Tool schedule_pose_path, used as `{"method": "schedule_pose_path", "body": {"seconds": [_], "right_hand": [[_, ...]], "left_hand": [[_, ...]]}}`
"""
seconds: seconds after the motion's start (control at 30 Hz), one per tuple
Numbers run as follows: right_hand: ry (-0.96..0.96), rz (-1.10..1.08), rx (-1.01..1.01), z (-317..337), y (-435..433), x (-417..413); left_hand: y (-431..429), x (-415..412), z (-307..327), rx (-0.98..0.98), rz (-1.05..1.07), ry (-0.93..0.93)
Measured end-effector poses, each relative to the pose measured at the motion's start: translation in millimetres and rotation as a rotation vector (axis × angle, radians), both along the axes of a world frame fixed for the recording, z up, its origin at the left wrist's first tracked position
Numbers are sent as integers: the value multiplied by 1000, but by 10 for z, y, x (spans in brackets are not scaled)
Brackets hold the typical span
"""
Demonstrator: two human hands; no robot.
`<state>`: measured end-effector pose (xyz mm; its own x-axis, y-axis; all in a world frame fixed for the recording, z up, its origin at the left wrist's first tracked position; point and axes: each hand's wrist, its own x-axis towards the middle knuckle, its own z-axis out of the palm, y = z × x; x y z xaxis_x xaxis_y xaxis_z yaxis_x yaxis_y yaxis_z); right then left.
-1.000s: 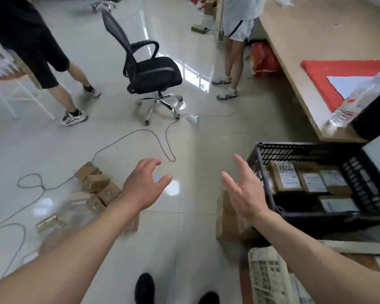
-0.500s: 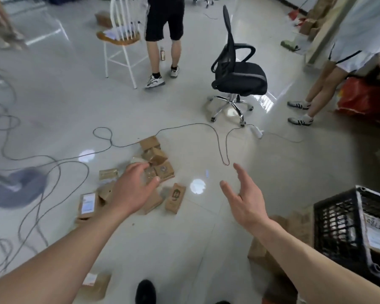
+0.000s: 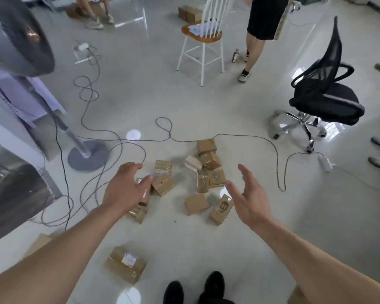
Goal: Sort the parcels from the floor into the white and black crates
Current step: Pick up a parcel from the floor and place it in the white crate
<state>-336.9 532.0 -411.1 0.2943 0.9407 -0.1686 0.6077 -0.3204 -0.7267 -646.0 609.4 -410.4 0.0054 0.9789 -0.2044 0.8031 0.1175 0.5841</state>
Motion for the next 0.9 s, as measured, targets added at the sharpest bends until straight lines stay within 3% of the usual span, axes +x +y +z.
{"method": "schedule_pose_path", "body": {"seconds": [0.23,0.57,0.9], "right_hand": [[-27,123,-72,-246,897,-322],[-46,312,-150,-568,2316,-501],[-117,471,-295,-1079,3006,-1061]], "left_hand": [[342,-495,-178,-63,161,28],[1255,-524,-479,-104,285,68],[1513,-940,-1209,-243,424,-16]]}}
